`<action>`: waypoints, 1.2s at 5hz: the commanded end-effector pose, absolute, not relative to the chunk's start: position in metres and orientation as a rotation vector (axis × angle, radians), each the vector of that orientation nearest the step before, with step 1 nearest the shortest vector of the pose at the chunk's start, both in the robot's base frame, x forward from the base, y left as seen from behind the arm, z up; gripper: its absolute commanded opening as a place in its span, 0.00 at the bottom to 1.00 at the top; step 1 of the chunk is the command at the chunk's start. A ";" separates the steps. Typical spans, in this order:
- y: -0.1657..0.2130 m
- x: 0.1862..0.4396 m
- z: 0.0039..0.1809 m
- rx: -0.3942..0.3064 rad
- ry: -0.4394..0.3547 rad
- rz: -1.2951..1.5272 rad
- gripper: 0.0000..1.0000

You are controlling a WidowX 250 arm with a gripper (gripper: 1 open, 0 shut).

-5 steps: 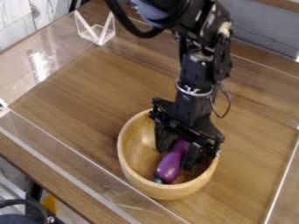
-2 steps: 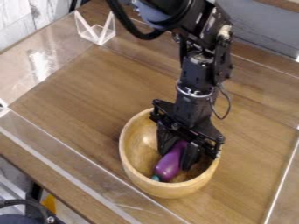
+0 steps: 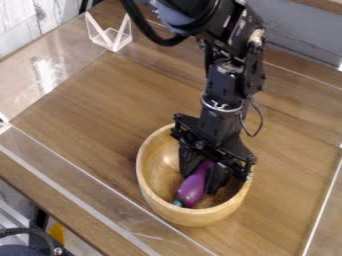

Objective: Remove the purple eggplant from inside the brown bowl and put it on the table

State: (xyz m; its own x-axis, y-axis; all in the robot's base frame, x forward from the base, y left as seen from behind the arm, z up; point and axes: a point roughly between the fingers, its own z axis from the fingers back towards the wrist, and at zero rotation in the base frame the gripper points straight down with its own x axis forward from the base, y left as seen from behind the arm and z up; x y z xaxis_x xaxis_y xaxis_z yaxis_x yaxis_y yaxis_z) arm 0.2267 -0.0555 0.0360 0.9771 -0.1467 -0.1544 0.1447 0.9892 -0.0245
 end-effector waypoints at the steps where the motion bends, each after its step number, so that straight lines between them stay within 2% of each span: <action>1: -0.055 0.233 0.047 -0.015 0.099 -0.145 0.00; 6: -0.054 0.234 0.055 -0.001 0.079 -0.148 0.00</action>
